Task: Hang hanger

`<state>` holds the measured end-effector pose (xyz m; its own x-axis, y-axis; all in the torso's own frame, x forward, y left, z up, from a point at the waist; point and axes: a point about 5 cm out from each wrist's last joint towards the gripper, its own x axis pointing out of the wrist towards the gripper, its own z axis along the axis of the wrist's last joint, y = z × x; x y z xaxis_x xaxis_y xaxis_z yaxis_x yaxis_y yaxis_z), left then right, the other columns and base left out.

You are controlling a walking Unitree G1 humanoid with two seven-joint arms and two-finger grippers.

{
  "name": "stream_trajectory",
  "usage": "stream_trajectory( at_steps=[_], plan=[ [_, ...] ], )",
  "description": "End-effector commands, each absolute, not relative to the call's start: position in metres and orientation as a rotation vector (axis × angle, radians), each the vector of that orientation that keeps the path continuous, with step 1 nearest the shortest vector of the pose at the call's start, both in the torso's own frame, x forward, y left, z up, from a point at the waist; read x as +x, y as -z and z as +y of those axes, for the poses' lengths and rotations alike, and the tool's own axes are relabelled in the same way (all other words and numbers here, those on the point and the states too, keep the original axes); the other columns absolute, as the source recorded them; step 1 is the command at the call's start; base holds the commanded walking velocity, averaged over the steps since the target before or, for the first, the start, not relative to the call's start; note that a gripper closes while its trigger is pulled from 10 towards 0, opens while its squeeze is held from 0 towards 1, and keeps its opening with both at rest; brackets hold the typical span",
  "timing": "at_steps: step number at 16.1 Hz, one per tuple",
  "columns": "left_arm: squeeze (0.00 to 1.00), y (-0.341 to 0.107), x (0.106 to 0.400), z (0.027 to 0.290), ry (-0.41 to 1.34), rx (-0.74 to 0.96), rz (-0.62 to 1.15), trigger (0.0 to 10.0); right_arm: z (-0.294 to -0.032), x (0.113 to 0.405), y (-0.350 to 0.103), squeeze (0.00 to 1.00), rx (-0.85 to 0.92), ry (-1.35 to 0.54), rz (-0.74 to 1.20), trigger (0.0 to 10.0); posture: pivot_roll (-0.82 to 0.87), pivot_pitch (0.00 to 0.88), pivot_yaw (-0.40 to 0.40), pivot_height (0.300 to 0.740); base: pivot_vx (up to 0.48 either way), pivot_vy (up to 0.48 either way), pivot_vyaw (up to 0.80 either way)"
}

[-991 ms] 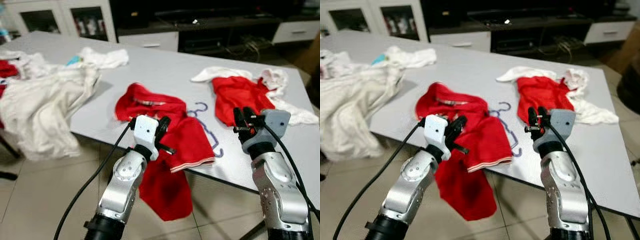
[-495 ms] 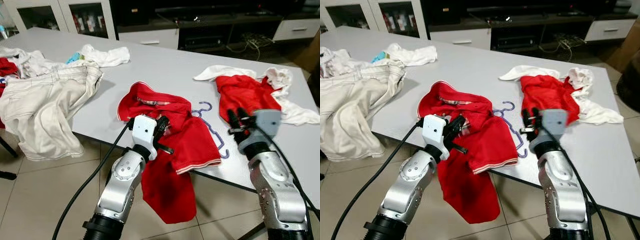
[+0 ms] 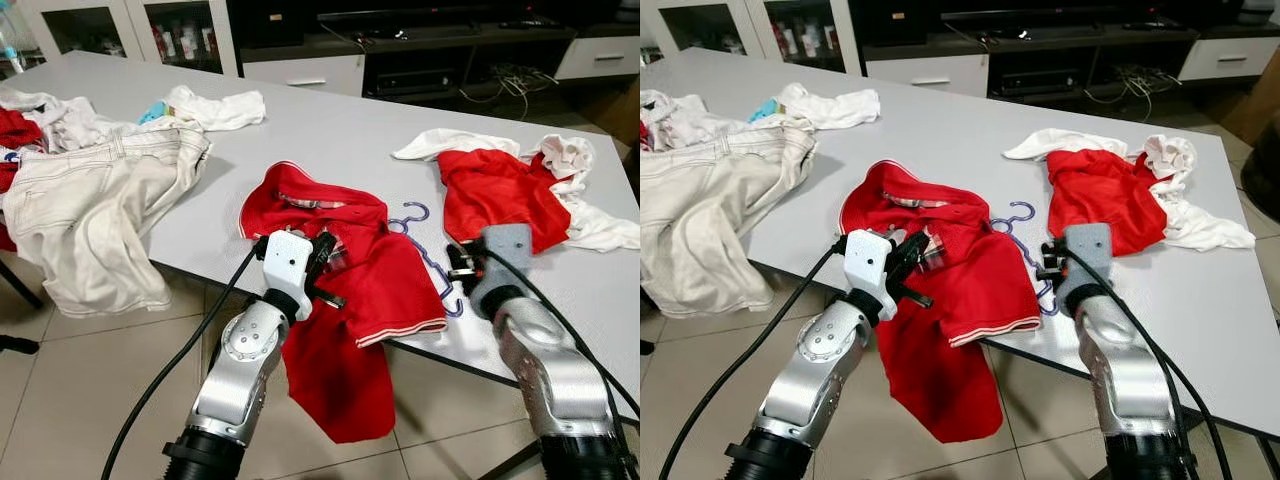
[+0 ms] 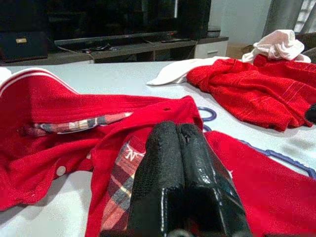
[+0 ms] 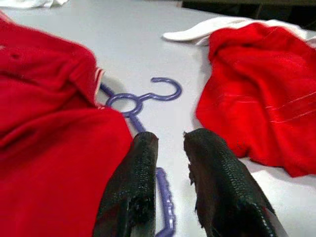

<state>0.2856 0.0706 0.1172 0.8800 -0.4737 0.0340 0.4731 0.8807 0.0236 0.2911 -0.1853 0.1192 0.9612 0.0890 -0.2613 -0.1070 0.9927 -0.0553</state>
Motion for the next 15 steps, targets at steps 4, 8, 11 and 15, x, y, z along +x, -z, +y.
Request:
stream_trajectory(
  at_steps=[4, 8, 11, 15],
  plan=[
    [0.00, -0.110, 0.293, 0.088, 0.539, 0.171, -0.013, 10.0, -0.171, 0.303, -0.117, 0.00, -0.129, -0.238, 0.360, 10.0, -0.13, 0.000, 0.006, 0.740, 0.000, 0.000, 0.00],
    [0.00, -0.111, 0.297, 0.096, 0.513, 0.190, -0.016, 10.0, -0.160, 0.312, -0.110, 0.00, -0.166, -0.267, 0.397, 10.0, -0.12, 0.000, -0.002, 0.740, 0.000, 0.000, 0.00],
    [0.00, -0.112, 0.297, 0.091, 0.522, 0.195, -0.029, 10.0, -0.166, 0.318, -0.107, 0.00, -0.166, -0.183, 0.395, 10.0, -0.12, 0.000, -0.004, 0.740, 0.000, 0.000, 0.00],
    [0.00, -0.110, 0.295, 0.087, 0.535, 0.189, -0.030, 10.0, -0.186, 0.319, -0.099, 0.00, -0.150, -0.058, 0.414, 10.0, -0.12, 0.000, 0.004, 0.740, 0.000, 0.000, 0.00]
  ],
)
